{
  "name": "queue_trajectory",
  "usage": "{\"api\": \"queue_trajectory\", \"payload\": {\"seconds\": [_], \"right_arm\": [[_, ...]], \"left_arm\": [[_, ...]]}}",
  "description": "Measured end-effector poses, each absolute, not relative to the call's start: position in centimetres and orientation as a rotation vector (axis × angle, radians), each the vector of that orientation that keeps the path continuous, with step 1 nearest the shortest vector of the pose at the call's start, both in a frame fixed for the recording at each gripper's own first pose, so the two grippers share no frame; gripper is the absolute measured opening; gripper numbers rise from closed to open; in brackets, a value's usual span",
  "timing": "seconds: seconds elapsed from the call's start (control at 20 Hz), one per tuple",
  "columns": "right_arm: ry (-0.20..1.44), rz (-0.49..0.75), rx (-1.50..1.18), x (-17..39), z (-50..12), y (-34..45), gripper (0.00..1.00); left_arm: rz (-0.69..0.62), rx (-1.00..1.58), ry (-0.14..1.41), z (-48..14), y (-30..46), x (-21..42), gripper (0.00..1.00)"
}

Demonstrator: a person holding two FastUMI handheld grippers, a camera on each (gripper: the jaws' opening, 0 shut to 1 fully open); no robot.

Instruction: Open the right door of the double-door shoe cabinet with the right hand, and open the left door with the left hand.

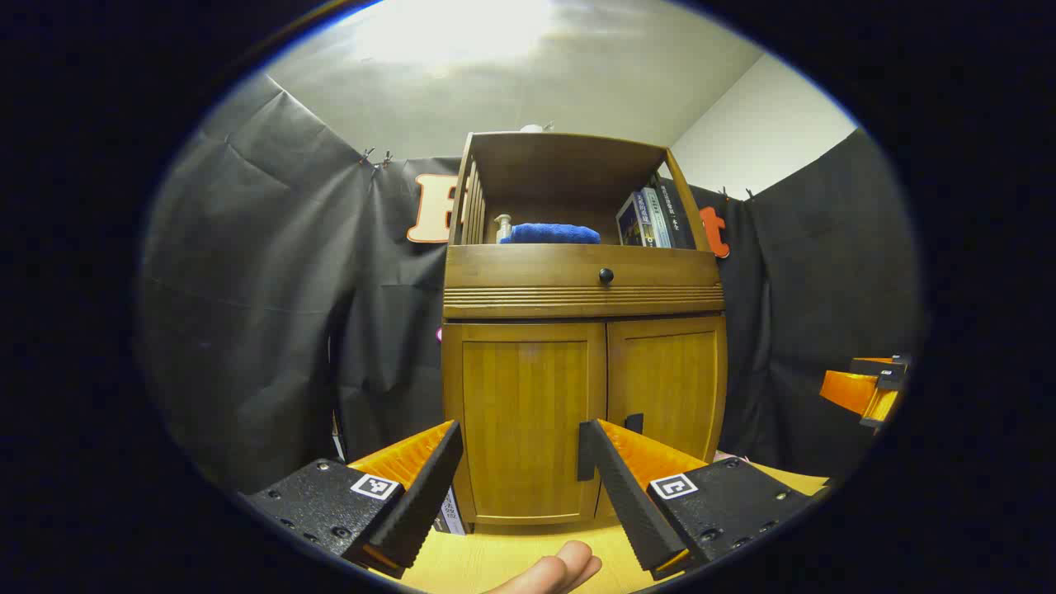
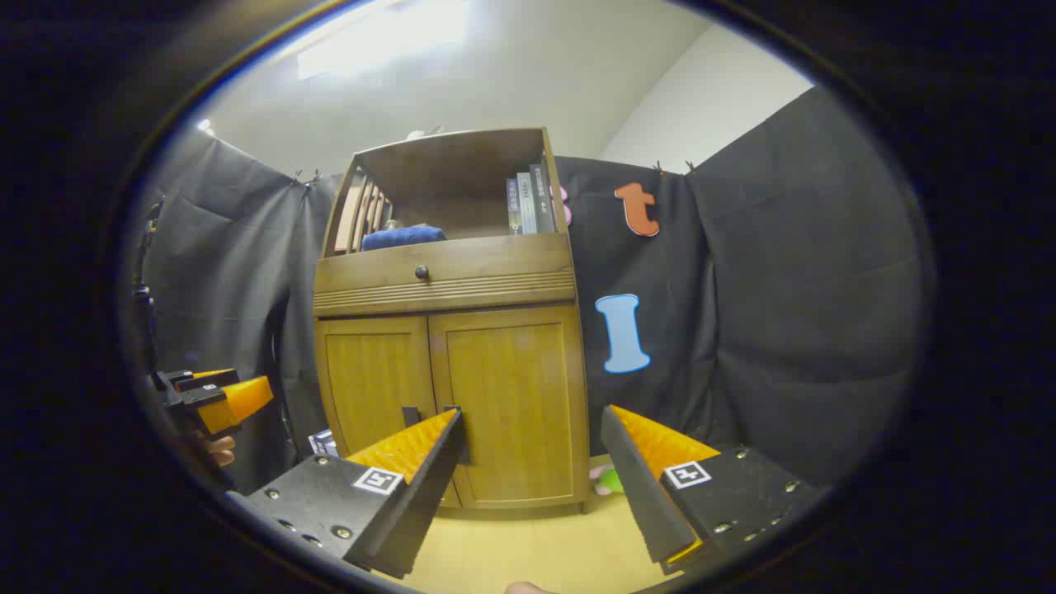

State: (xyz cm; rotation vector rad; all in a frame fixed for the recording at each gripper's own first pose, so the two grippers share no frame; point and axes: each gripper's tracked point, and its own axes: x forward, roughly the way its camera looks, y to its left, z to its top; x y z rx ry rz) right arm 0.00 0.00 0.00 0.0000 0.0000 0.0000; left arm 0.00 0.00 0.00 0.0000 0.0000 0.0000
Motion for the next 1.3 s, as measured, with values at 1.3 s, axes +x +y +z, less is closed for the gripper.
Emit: {"api": "queue_trajectory", "payload": {"seconds": [1.3], "right_arm": [[0.010, 0.037, -0.071, 11.6, -5.8, 7.4, 1.00]], "left_arm": [[-0.016, -0.082, 0.048, -8.1, 1.8, 7.6, 0.90]]}}
